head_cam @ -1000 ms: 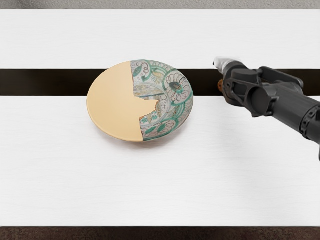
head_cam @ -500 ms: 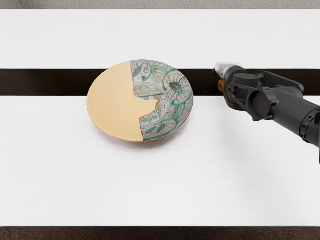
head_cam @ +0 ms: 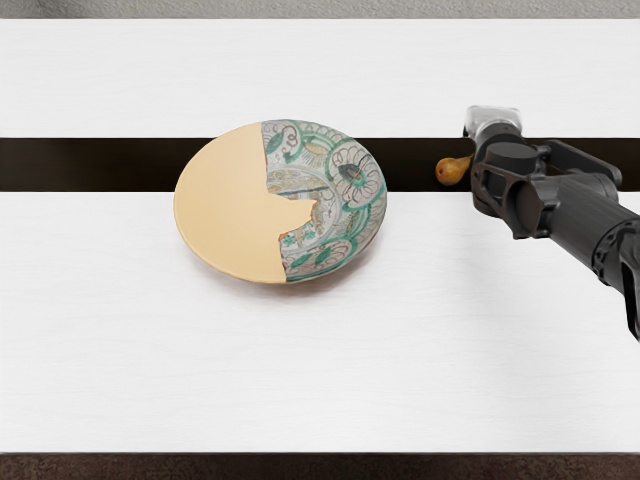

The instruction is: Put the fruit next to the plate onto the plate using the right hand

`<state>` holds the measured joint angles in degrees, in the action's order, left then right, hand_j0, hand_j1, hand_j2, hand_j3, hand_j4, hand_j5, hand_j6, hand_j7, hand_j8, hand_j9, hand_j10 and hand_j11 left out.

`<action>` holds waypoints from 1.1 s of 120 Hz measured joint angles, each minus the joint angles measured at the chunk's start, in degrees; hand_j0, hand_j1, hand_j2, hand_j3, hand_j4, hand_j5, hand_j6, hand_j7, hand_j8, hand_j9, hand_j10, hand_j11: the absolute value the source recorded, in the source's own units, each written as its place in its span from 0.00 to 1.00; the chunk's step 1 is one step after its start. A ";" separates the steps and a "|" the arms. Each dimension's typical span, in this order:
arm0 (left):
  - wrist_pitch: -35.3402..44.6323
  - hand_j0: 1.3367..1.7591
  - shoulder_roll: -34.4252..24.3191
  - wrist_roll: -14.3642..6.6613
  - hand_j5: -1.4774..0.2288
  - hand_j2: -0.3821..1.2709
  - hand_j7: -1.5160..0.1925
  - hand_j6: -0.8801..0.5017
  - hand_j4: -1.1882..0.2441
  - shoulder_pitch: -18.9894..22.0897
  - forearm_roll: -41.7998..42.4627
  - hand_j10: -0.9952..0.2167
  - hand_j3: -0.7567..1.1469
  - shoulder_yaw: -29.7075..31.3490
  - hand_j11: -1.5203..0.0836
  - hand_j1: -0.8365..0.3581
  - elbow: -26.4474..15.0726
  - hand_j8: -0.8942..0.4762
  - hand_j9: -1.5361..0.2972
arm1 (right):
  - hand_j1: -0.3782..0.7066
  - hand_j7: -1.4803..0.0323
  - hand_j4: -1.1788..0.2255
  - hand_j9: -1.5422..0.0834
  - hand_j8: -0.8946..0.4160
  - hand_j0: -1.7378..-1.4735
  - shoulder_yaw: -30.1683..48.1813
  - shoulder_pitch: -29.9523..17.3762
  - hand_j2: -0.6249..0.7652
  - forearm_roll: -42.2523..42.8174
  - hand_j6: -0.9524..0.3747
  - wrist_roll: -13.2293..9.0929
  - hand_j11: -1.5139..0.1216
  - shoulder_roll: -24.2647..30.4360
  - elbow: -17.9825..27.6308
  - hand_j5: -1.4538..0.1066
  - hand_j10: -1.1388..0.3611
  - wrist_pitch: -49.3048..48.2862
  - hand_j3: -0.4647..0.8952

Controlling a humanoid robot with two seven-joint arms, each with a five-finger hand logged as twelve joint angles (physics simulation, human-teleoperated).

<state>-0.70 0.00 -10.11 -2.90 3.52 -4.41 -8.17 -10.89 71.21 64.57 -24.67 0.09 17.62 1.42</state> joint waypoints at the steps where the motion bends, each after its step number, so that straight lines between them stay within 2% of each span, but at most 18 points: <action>1: 0.00 0.76 0.00 0.00 0.85 0.23 0.88 0.63 0.82 0.00 0.00 0.81 0.40 -0.01 0.94 0.98 0.00 0.64 0.83 | 0.48 0.62 0.55 0.62 0.37 0.30 -0.06 0.00 0.39 0.00 0.41 0.02 0.60 -0.01 -0.04 0.59 0.48 0.03 0.34; 15: 0.00 0.76 0.00 0.00 0.85 0.23 0.88 0.63 0.82 0.00 0.00 0.81 0.40 -0.01 0.94 0.98 0.00 0.64 0.83 | 0.49 0.62 0.54 0.62 0.37 0.30 -1.12 -0.01 0.39 -0.04 0.40 0.95 0.60 -0.07 -0.28 0.59 0.48 0.18 0.34; 35: 0.00 0.76 0.00 0.00 0.85 0.23 0.88 0.63 0.82 0.00 0.00 0.81 0.40 0.00 0.94 0.98 0.00 0.64 0.83 | 0.49 0.62 0.54 0.62 0.36 0.30 -1.77 -0.64 0.39 -0.11 0.40 5.91 0.60 -0.09 -0.19 0.59 0.48 0.23 0.34; 49: 0.00 0.76 0.00 0.00 0.85 0.23 0.88 0.63 0.82 0.00 0.00 0.81 0.40 -0.01 0.94 0.98 0.00 0.64 0.83 | 0.49 0.62 0.54 0.62 0.37 0.30 -1.90 -0.85 0.39 -0.12 0.40 7.54 0.60 -0.09 -0.09 0.59 0.48 0.22 0.34; 132: 0.00 0.76 0.00 0.00 0.85 0.23 0.88 0.63 0.82 0.00 0.00 0.81 0.40 -0.01 0.94 0.98 0.00 0.64 0.83 | 0.49 0.62 0.54 0.61 0.36 0.30 -2.92 -2.07 0.39 0.02 0.40 8.32 0.59 -0.09 0.28 0.58 0.48 0.25 0.34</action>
<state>-0.70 0.00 -10.11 -2.90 3.52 -4.41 -8.17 -13.81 69.13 64.59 -16.35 0.00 17.90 1.67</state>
